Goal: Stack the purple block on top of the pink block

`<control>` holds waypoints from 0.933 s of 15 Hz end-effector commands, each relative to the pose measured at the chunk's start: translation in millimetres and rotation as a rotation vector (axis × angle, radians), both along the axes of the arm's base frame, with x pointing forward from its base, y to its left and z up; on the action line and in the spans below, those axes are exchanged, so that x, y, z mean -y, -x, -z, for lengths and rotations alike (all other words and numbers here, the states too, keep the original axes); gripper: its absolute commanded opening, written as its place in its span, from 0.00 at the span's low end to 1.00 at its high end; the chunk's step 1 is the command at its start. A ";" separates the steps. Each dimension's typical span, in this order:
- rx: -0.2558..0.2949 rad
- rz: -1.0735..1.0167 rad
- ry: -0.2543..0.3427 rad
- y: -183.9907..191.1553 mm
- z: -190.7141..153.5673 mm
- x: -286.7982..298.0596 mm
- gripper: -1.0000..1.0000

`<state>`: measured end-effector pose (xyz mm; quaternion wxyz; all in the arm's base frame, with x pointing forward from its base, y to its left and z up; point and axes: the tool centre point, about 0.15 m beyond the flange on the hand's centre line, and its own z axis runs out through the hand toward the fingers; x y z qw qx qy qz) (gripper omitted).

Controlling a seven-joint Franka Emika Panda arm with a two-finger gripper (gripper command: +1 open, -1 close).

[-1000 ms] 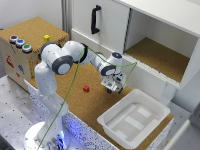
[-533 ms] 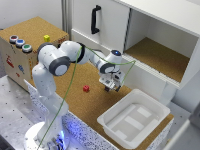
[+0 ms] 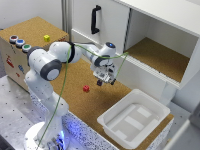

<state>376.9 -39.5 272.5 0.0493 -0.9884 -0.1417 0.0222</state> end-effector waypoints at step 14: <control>0.118 0.028 0.008 32.6 28.7 -64.0 0.00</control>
